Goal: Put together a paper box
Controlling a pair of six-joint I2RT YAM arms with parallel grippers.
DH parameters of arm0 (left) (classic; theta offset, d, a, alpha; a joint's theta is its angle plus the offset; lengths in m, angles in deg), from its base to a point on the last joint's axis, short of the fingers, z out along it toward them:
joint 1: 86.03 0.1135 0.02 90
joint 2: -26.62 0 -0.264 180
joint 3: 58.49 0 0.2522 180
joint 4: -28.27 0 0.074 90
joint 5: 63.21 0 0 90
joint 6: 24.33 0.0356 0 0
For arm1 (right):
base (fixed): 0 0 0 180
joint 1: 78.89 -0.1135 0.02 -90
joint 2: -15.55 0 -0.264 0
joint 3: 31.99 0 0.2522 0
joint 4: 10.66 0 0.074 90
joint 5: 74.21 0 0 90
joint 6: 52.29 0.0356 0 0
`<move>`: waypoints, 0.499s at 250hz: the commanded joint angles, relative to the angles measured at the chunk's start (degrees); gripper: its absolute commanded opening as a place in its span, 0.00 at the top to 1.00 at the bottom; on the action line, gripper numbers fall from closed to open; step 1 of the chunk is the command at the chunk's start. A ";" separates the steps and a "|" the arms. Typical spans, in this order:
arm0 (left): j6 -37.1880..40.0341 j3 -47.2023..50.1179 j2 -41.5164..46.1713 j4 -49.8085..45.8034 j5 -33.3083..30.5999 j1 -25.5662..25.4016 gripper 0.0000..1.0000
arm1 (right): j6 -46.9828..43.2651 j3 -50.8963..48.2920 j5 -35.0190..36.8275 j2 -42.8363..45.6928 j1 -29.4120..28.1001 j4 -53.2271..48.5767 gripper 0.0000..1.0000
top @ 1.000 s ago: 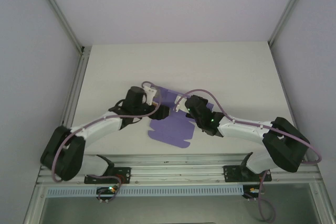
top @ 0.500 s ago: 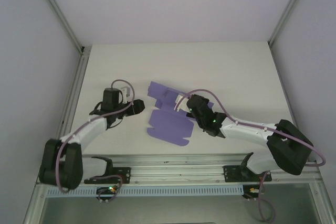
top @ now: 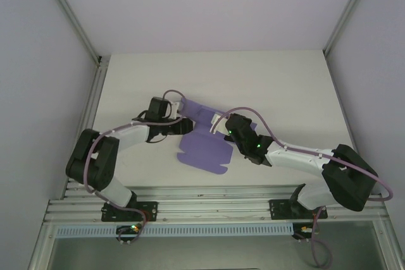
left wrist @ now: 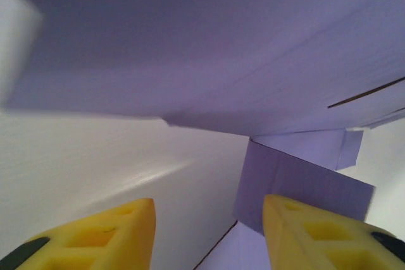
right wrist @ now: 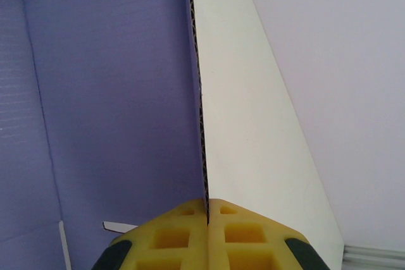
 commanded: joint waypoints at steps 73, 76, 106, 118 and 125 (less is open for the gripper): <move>0.08 -3.80 -4.57 -0.55 -16.53 -6.96 0.49 | 1.76 -0.63 -1.49 0.36 -0.36 2.56 1.00; 0.25 -3.96 -4.58 -0.86 -17.87 -7.47 0.49 | 1.82 -0.68 -1.50 0.34 -0.40 2.61 1.00; 1.52 -5.36 -5.23 -3.32 -28.30 -12.26 0.41 | 2.20 -1.01 -1.18 -0.07 -0.39 2.81 1.00; 1.53 -5.77 -5.67 -3.84 -30.36 -13.45 0.41 | 2.30 -1.20 -0.91 -0.28 -0.54 2.86 1.00; 1.68 -6.01 -5.99 -4.18 -31.31 -13.97 0.40 | 2.30 -1.25 -0.81 -0.42 -0.58 3.07 1.00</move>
